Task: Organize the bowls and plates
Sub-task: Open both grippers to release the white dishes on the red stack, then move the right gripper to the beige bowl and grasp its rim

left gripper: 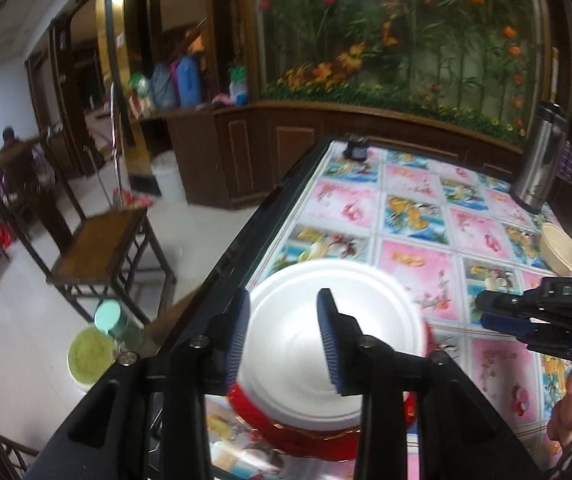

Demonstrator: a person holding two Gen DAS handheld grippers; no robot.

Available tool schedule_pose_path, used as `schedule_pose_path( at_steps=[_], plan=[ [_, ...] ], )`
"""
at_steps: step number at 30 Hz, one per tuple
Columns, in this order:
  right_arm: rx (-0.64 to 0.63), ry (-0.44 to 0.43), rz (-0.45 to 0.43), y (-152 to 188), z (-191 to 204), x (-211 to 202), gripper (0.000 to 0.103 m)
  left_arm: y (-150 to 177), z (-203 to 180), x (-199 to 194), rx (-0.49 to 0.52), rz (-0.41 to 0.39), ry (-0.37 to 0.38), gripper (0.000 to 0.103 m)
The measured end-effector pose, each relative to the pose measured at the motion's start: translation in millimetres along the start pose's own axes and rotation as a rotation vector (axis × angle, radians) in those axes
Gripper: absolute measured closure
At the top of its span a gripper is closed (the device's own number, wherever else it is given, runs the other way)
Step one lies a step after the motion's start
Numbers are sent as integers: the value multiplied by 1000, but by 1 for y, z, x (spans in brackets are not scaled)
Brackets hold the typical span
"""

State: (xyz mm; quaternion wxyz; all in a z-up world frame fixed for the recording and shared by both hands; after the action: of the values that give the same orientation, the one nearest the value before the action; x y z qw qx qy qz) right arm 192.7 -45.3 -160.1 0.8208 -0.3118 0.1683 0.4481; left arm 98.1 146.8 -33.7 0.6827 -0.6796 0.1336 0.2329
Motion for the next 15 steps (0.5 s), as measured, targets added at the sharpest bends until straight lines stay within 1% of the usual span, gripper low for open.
schedule_pose_path(
  at_steps=[3,9,10,12,15],
  plan=[
    [20,-6,-18,-7,-12,-13,70,-8,-20,-6,36,-25,7,65],
    [57,-18,-63,-25,-40,-44,70,-20,-65,-12,85,-41,40,64],
    [63,-17,-75,-29,-47,-52,70,-21,-72,-12,94,-44,43,62],
    [74,-14,-95,-36,-58,-63,70,-25,-91,-14,116,-51,50,54],
    [102,-10,-127,-53,-83,-84,70,-29,-118,-13,151,-62,59,47]
  ],
)
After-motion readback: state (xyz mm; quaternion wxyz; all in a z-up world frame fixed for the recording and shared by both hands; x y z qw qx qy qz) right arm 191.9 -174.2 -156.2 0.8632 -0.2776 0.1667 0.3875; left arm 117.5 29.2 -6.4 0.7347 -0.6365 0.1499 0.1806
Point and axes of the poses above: each gripper's, at about its wrist camera, not at the fingertips, and x roughly the way its jaws point, z to its left, y to its underside, the point moved 7 cm from there along x, roughly the way its jaws point, and after that the axes turned 8 degrees about -z, right-handed, at the moved point
